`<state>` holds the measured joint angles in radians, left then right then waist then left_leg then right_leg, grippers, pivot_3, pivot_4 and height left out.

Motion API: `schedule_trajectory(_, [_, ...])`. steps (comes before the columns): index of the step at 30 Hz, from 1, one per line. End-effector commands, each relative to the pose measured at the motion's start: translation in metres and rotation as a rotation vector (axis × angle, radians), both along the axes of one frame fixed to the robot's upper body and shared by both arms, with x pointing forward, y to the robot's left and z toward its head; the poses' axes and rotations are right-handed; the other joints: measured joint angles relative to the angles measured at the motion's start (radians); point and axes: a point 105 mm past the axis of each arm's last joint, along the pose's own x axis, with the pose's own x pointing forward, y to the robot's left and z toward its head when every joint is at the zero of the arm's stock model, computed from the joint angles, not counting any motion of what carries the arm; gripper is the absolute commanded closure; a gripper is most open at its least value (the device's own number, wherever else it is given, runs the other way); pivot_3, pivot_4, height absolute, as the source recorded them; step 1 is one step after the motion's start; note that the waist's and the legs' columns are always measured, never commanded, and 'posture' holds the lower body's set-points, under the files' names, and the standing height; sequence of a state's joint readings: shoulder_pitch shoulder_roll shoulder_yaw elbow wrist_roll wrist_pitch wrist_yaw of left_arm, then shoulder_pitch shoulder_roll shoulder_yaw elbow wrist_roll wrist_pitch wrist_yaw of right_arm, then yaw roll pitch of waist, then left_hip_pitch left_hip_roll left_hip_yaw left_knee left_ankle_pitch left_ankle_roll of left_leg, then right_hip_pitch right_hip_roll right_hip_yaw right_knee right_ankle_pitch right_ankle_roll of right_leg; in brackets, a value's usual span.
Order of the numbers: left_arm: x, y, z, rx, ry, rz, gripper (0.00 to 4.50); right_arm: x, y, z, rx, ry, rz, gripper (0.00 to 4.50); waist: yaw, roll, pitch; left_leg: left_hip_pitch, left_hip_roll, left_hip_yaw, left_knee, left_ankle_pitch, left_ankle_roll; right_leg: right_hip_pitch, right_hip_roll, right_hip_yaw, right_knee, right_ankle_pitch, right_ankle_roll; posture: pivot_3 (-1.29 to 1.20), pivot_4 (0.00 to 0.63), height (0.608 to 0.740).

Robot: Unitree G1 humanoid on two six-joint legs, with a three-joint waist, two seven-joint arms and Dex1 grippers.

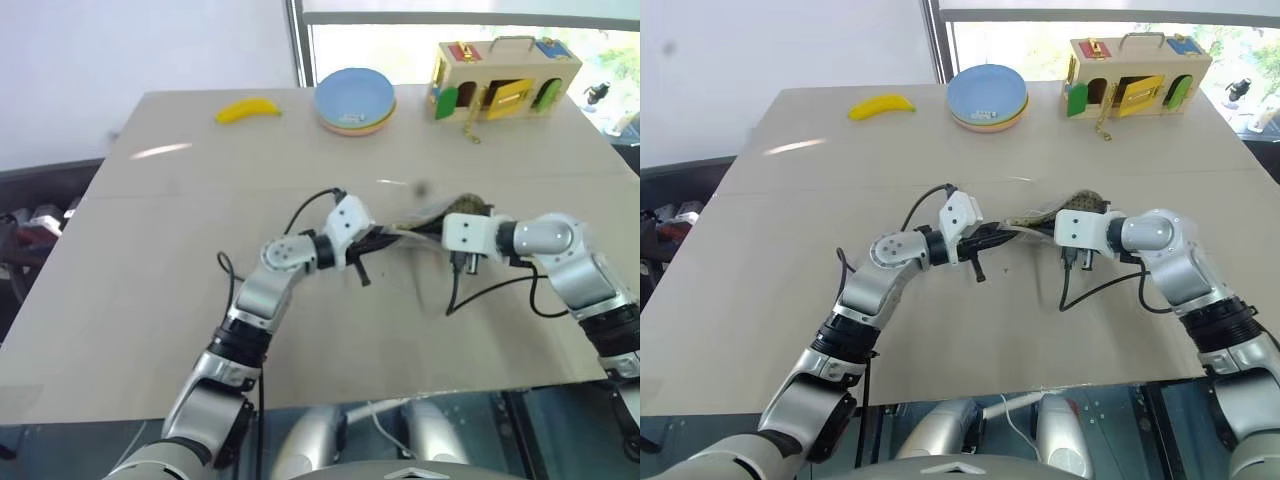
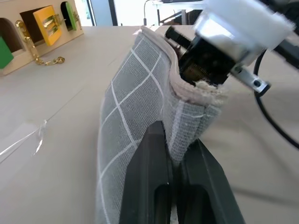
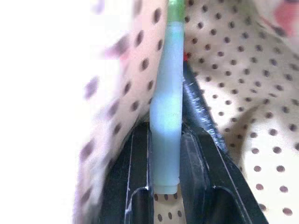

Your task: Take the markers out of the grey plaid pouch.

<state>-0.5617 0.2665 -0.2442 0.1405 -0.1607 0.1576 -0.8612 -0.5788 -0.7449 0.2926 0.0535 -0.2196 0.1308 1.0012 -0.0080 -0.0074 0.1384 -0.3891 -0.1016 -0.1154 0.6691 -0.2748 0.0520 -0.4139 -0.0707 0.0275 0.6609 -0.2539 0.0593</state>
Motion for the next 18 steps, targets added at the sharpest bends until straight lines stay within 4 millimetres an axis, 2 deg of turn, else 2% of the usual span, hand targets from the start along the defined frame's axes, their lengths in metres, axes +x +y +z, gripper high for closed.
schedule_trajectory(1, [0.005, 0.007, 0.012, -0.017, -0.059, 0.032, 4.5, -0.003, 0.001, 0.032, 0.048, -0.139, 0.045, 4.24, -0.001, 0.0, 0.0, 0.0, 0.0, 0.0, 0.0, 0.0, 0.0, 0.0, 0.0, 0.0, 0.0, 0.0, 0.0, 0.0, 0.15, 0.74])
schedule_trajectory(10, [0.004, 0.009, 0.008, -0.006, -0.062, 0.039, 4.5, -0.002, -0.011, 0.064, 0.147, -0.311, 0.016, 4.24, -0.001, 0.0, 0.0, -0.001, 0.0, 0.0, 0.0, 0.0, 0.0, -0.001, 0.0, 0.0, 0.0, 0.0, 0.0, 0.0, 0.15, 0.74])
schedule_trajectory(18, [0.003, 0.008, 0.006, 0.001, -0.063, 0.036, 4.5, -0.015, -0.004, 0.074, 0.174, -0.318, 0.101, 4.24, -0.001, 0.0, 0.0, -0.001, 0.0, 0.0, 0.0, 0.0, 0.0, -0.001, 0.0, 0.0, 0.0, 0.0, 0.0, 0.0, 0.15, 0.74])
